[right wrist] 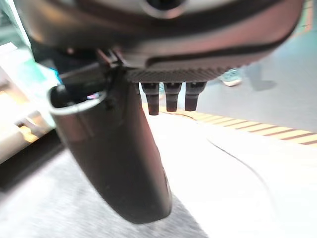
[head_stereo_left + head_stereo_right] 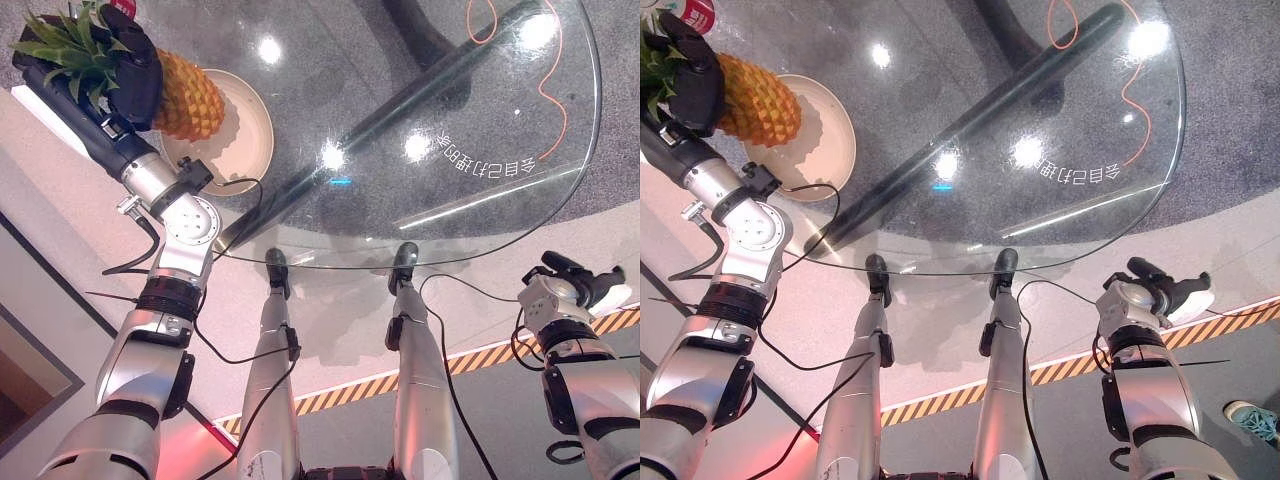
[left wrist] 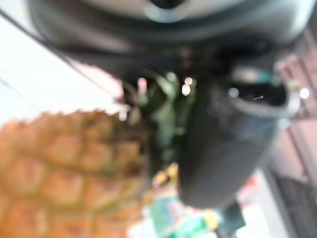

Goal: Pick up the fruit to the plate

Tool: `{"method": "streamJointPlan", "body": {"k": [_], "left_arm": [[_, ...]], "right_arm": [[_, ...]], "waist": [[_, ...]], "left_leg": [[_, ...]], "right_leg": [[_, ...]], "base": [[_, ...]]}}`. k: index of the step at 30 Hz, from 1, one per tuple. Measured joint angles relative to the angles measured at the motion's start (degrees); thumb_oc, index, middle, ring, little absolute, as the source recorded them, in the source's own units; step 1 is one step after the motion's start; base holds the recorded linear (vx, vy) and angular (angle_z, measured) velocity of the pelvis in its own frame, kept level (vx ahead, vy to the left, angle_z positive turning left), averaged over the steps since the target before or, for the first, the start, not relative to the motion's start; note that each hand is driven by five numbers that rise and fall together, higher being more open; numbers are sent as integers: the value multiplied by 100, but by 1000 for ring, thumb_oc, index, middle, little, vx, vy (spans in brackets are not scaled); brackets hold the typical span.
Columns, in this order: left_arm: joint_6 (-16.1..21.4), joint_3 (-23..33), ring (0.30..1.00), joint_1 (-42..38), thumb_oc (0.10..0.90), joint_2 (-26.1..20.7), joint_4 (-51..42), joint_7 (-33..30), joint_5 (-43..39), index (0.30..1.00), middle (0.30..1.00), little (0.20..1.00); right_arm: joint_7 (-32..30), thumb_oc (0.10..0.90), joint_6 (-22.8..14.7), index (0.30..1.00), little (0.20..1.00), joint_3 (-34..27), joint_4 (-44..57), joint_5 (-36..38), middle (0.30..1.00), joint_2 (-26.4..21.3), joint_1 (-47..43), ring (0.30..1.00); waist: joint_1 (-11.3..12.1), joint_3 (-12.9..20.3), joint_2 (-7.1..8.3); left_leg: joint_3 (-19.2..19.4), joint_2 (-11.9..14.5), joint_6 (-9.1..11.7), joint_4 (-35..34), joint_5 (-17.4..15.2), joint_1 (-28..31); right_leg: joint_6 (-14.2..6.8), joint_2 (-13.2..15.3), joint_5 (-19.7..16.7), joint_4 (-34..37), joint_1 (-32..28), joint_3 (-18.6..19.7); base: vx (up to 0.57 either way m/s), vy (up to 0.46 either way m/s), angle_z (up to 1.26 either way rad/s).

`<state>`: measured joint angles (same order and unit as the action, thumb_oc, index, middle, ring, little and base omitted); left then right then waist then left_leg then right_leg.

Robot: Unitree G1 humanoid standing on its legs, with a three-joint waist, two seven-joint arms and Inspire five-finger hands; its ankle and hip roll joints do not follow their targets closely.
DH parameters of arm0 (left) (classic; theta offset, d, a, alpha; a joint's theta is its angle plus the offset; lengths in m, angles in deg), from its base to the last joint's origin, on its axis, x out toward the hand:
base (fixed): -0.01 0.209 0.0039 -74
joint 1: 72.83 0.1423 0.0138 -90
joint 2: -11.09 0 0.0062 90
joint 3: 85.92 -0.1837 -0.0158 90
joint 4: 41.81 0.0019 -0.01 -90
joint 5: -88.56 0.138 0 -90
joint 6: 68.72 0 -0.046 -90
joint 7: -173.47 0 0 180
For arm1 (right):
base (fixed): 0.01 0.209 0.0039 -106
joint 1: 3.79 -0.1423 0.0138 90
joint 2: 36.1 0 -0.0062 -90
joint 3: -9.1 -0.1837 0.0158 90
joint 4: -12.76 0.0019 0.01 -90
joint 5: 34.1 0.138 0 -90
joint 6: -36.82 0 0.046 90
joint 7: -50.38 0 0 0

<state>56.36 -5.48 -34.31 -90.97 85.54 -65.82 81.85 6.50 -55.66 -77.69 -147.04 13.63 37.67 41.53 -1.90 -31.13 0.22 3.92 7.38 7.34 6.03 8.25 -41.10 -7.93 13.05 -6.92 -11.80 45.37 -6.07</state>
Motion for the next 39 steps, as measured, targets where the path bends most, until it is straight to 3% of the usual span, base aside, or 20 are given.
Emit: {"method": "streamJointPlan", "body": {"k": [8, 26, 27, 29, 32, 39], "left_arm": [[-154, -355, 300, -35, 100, -24, 148, 15, 241, 300, 300, 200], [-293, -556, 300, -113, 100, -70, 469, 153, 306, 300, 300, 200], [-293, -556, 373, -113, 185, -70, 469, 155, 306, 373, 373, 285], [-293, -556, 451, -113, 276, -70, 470, 187, 306, 451, 451, 376], [-293, -557, 509, -114, 344, -71, 475, 253, 306, 509, 509, 444], [-292, -556, 538, -167, 377, -76, 601, 276, 304, 538, 538, 477]], "right_arm": [[582, 800, 443, 900, 900, 46, -177, -8, 900, 19, -3, 900], [759, 800, 483, 900, 900, 215, -184, -262, 900, 68, -18, 900], [759, 800, 479, 900, 900, 228, -184, -262, 900, 70, -22, 900], [759, 800, 468, 900, 900, 227, -184, -264, 900, 76, -27, 900], [758, 800, 436, 900, 900, 228, -184, -269, 900, 80, -35, 900], [758, 800, 429, 900, 900, 227, -184, -271, 900, 91, -48, 900]], "waist": [[-8, -1, 11], [-88, 0, 19], [-94, 0, 19], [-104, 0, 19], [-114, 0, 19], [-105, 0, 19]], "left_leg": [[-22, 1, 0, 4, 16, 6], [-6, 1, -1, -2, 17, -8], [-4, 1, -1, -4, 17, -10], [-2, 1, -1, -9, 16, -11], [1, 1, -1, -17, 16, -16], [3, 2, -1, -39, 16, -44]], "right_leg": [[3, -3, -6, -4, -26, -11], [5, -8, -11, 11, -11, -7], [5, -8, -11, 15, -8, -5], [4, -9, -11, 21, -6, -5], [3, -10, -13, 35, -1, -4], [-6, -17, -51, 116, 6, 0]], "base": [[0, 0, 0], [0, 0, 0], [0, 0, 0], [0, 0, 0], [0, 0, 0], [0, 0, 0]]}}
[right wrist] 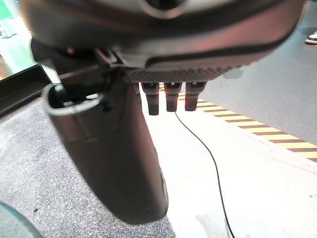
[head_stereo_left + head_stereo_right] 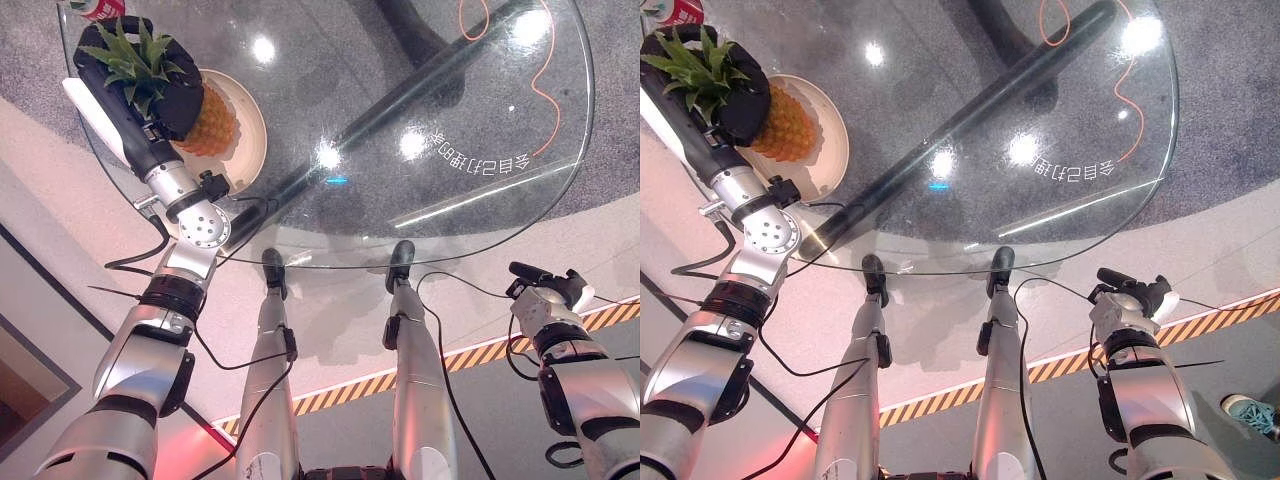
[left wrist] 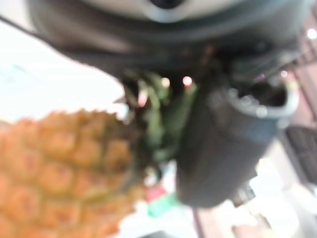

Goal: Pick up the fruit to the plate

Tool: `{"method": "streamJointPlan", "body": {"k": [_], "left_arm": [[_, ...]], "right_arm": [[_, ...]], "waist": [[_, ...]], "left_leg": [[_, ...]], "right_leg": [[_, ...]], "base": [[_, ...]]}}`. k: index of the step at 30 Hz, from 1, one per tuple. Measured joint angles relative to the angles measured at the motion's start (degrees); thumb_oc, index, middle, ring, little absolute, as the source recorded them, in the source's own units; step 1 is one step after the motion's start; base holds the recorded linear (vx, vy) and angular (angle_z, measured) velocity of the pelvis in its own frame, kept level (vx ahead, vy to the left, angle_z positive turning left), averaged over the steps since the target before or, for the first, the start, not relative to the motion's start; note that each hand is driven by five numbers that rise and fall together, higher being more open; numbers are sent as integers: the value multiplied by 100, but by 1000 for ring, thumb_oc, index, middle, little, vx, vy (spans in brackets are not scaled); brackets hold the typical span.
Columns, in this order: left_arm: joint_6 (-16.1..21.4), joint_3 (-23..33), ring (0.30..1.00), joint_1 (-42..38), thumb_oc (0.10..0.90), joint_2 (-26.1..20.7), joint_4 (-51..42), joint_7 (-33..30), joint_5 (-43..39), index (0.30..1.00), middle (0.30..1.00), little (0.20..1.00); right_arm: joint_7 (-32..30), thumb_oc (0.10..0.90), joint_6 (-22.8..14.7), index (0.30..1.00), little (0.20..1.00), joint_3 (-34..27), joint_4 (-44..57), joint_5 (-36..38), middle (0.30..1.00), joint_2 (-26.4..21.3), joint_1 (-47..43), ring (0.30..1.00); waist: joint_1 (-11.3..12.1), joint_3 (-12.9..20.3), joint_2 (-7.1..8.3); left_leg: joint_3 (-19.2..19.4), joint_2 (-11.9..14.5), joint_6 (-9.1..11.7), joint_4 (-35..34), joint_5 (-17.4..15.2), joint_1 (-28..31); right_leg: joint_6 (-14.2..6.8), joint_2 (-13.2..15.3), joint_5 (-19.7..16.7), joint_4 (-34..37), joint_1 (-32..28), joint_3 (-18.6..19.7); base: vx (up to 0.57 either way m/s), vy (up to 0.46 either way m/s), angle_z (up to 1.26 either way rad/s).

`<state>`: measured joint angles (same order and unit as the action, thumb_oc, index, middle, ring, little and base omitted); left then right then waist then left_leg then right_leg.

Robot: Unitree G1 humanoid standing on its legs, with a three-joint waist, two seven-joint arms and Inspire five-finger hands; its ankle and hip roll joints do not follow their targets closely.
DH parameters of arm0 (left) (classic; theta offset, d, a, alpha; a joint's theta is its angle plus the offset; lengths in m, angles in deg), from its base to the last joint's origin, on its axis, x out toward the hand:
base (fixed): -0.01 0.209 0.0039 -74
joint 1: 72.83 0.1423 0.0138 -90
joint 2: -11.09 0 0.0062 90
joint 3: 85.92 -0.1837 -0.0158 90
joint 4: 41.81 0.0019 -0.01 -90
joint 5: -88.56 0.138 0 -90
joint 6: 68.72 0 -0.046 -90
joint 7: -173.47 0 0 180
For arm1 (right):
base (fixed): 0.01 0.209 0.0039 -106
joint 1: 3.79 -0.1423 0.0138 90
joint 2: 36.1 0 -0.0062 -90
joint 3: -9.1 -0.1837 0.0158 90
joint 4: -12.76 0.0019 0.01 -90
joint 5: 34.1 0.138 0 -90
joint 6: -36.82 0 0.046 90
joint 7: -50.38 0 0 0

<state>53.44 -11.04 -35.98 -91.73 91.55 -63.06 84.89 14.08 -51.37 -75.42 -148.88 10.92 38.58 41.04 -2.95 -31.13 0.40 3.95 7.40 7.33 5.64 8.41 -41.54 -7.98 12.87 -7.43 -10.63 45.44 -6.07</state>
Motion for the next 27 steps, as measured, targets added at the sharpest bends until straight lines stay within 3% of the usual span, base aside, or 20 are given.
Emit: {"method": "streamJointPlan", "body": {"k": [13, 15, 19, 21, 27], "left_arm": [[53, 0, 589, 1, 438, 0, 0, 115, 0, 589, 589, 538], [73, 0, 691, 4, 556, 0, 0, 118, 0, 691, 691, 656], [103, 0, 799, 5, 682, 0, -1, 121, 0, 799, 799, 782], [140, 2, 900, 13, 800, 0, -1, 122, 0, 900, 900, 900], [367, 21, 900, 112, 800, 0, -78, 122, 2, 900, 900, 900]], "right_arm": [[-1, 800, -5, 900, 900, 0, 3, 0, 900, 9, -29, 900], [0, 800, -6, 900, 900, -1, 2, 0, 900, 10, -29, 900], [-1, 800, -14, 900, 900, -2, 2, 0, 900, 10, -28, 900], [0, 800, -52, 900, 900, -2, 2, 0, 900, 11, -29, 900], [-1, 800, -117, 900, 900, -2, 2, -1, 900, 12, -34, 900]], "waist": [[28, 0, 0], [44, 0, 0], [89, 0, 0], [115, 0, 0], [137, 0, 0]], "left_leg": [[-2, 4, 1, -27, 1, -1], [-2, 5, 1, -29, 1, 0], [-3, 7, 1, -36, 1, 0], [-5, 6, 1, -39, 1, -1], [-13, 6, 1, -40, 2, 0]], "right_leg": [[0, -5, 0, 13, 4, -4], [0, -6, 0, 15, 4, -4], [0, -7, 0, 19, 4, -7], [0, -7, 0, 19, 3, -10], [0, -6, 0, 18, -2, -17]], "base": [[0, 0, 0], [0, 0, 0], [0, 0, 0], [0, 0, 0], [0, 0, 0]]}}
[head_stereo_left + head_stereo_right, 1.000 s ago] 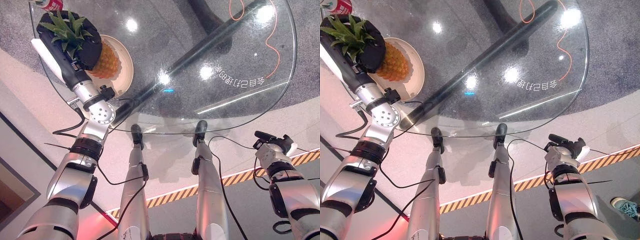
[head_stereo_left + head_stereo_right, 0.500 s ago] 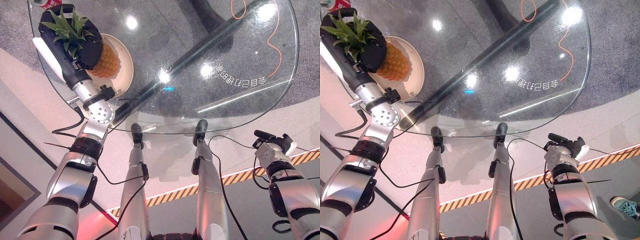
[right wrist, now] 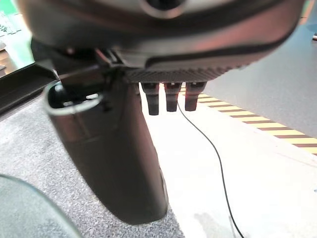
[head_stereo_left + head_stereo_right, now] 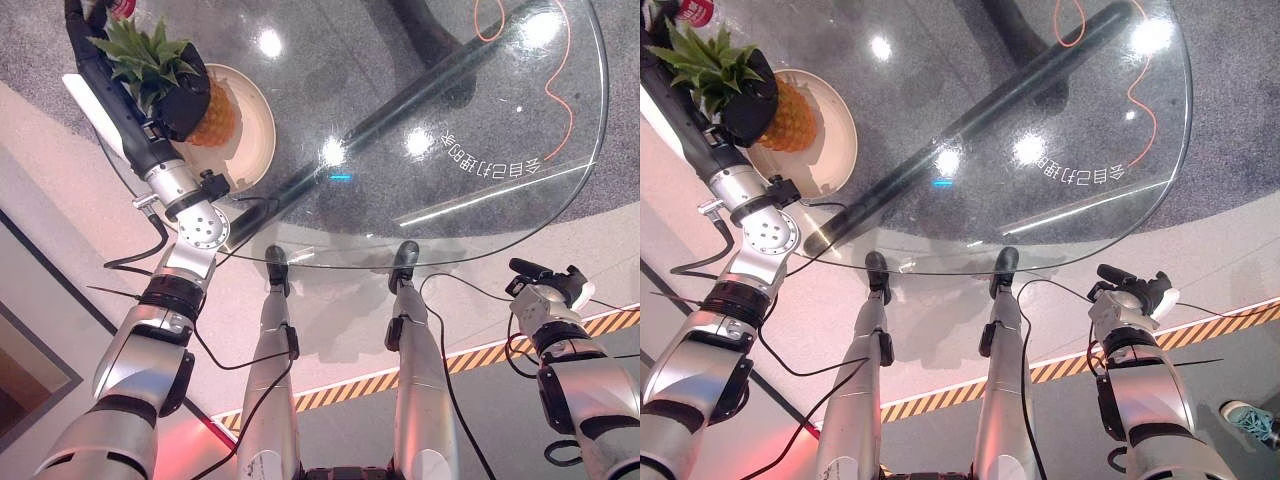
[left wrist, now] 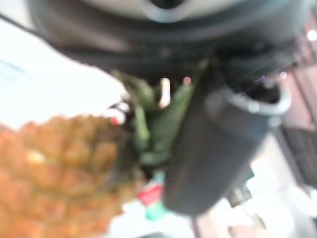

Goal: Pick up the fruit to the plate

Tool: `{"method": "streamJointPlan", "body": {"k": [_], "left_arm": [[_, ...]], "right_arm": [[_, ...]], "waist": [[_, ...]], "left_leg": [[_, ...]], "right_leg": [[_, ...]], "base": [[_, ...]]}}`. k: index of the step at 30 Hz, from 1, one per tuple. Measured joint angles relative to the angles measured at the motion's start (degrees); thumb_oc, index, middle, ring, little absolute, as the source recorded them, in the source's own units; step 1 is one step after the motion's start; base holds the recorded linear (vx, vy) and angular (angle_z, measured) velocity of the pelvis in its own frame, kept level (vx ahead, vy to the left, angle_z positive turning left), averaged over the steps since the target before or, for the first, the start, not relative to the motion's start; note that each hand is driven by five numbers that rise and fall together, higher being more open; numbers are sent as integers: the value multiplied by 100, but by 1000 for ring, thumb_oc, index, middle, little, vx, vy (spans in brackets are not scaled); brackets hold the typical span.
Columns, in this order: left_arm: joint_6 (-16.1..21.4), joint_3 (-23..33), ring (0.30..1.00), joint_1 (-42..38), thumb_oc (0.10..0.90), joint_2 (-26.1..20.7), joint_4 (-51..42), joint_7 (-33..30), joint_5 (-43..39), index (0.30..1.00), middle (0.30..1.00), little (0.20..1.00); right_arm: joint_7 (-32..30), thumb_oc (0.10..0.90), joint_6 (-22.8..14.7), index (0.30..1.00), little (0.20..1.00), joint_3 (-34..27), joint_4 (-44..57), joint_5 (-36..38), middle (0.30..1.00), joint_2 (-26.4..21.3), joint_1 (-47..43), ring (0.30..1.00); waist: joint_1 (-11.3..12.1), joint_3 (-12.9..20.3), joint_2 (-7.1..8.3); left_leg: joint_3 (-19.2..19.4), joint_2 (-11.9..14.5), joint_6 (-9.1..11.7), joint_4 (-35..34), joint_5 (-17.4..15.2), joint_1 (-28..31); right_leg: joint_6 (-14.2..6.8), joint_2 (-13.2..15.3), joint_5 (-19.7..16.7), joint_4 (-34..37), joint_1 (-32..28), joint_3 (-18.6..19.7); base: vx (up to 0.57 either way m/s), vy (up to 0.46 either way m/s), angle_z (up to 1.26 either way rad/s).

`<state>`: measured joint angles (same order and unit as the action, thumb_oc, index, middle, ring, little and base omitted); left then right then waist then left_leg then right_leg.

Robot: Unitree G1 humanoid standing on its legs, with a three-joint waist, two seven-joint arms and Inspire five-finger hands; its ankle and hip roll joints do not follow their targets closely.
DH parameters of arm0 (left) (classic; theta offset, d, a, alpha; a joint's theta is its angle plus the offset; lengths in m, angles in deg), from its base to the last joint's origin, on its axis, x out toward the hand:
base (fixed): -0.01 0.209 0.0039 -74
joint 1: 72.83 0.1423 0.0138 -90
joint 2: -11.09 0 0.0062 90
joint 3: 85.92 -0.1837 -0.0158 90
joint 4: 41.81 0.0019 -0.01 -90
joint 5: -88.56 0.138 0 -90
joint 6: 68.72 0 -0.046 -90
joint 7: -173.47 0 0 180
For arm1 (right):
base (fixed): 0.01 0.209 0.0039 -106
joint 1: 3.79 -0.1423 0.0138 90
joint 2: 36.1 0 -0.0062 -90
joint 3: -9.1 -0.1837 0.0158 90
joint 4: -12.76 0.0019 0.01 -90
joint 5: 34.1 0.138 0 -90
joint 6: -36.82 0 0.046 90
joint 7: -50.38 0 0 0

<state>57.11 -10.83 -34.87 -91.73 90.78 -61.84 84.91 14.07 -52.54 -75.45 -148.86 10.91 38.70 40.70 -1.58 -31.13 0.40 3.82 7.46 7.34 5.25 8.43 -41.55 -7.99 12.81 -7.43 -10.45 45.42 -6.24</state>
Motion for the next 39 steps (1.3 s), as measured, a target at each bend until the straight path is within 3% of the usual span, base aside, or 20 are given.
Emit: {"method": "streamJointPlan", "body": {"k": [8, 30, 39], "left_arm": [[213, 2, 900, 240, 800, 3, -128, 14, 0, 900, 900, 900], [337, 2, 900, 601, 800, 19, -396, 358, -3, 900, 900, 900], [377, 53, 900, 1000, 800, 18, -692, 523, -62, 900, 900, 900]], "right_arm": [[-4, 800, 2, 900, 900, -4, 3, 0, 900, 7, -1, 900], [-5, 800, -5, 900, 900, -16, 0, 2, 900, 23, 10, 900], [-4, 800, -7, 900, 900, -56, -1, 3, 900, 24, 37, 900]], "waist": [[17, 0, 0], [137, 0, 0], [158, 0, 1]], "left_leg": [[-9, 0, 1, -1, 5, 0], [-128, -2, 9, -3, 58, 25], [-129, 4, 9, -29, 62, 320]], "right_leg": [[0, 0, 0, -1, -4, -9], [12, 10, -8, -2, -112, -132], [12, 6, -30, 79, -455, -169]], "base": [[0, 0, 0], [-2, -1, 1], [-2, 0, 0]]}}
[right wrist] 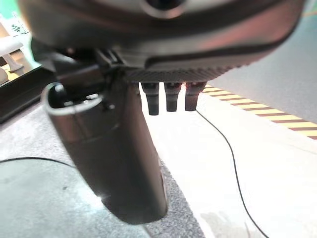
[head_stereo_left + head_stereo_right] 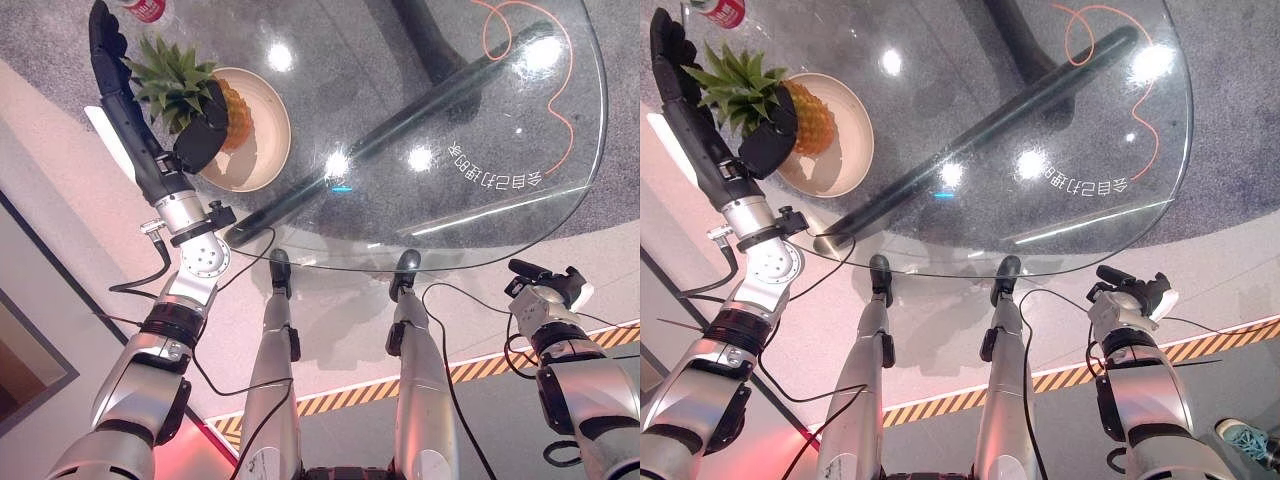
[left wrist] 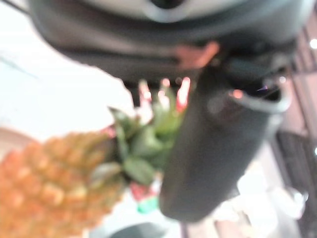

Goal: Pick up the fruit to the plate

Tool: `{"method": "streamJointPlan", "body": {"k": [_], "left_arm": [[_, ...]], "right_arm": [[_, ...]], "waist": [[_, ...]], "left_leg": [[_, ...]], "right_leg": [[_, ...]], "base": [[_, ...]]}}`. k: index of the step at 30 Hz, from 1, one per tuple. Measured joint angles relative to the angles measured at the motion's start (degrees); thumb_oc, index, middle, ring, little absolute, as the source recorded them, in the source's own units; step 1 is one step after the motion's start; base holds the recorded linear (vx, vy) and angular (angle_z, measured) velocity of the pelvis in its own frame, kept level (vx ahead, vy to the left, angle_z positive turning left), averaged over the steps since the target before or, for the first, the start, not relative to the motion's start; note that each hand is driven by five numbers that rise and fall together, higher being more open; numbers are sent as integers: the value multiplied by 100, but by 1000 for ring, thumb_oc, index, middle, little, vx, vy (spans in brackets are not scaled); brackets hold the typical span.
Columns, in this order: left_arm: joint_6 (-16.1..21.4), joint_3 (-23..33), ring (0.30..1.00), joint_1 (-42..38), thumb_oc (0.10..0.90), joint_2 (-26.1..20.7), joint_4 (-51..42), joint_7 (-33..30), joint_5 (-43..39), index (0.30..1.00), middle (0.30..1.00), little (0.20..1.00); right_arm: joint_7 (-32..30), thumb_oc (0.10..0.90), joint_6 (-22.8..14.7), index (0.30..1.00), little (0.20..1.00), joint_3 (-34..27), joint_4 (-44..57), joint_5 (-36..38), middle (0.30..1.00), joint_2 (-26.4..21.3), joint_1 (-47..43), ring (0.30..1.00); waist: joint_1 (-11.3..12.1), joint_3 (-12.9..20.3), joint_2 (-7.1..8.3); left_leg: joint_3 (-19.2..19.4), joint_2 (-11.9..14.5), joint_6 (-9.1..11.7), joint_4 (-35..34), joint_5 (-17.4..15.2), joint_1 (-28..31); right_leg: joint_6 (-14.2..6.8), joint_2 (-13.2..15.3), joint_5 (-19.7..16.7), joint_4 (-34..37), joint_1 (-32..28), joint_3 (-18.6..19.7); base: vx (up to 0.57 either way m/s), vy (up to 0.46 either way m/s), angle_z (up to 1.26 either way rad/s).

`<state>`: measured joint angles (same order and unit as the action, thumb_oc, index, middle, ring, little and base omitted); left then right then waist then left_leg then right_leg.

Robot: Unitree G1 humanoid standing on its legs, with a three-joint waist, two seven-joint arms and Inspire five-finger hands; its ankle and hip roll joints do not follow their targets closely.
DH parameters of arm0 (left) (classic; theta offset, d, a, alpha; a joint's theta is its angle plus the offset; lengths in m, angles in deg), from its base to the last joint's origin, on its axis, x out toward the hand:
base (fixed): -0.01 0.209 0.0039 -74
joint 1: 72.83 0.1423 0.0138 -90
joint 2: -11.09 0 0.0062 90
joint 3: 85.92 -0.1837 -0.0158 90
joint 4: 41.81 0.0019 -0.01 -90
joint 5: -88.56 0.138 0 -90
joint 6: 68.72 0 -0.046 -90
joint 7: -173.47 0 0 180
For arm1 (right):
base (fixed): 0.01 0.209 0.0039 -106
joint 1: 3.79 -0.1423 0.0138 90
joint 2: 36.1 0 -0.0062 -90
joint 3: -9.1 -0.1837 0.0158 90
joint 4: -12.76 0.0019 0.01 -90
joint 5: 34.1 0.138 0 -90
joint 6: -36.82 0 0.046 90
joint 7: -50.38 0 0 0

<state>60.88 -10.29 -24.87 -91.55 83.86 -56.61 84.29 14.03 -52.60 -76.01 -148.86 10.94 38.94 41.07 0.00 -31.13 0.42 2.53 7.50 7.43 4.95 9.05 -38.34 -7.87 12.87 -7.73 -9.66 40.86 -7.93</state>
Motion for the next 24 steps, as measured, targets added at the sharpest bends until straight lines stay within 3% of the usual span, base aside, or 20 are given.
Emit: {"method": "streamJointPlan", "body": {"k": [20, 24], "left_arm": [[15, 199, 900, 264, 800, -30, -380, 466, -408, 900, 900, 900], [15, 200, 900, 553, 800, -124, -558, 467, -406, 900, 900, 900]], "right_arm": [[23, 800, -78, 900, 900, -225, -209, 2, 900, 28, 500, 900], [51, 800, -105, 900, 900, -277, -222, 5, 900, 148, 708, 900]], "waist": [[146, 0, 35], [151, -4, 52]], "left_leg": [[4, 20, -6, -216, 19, 873], [26, 22, 1, -393, 24, 1327]], "right_leg": [[-27, -66, -291, 736, -1147, -125], [-41, -76, -306, 910, -1591, -149]], "base": [[-1, 0, 0], [8, -3, 0]]}}
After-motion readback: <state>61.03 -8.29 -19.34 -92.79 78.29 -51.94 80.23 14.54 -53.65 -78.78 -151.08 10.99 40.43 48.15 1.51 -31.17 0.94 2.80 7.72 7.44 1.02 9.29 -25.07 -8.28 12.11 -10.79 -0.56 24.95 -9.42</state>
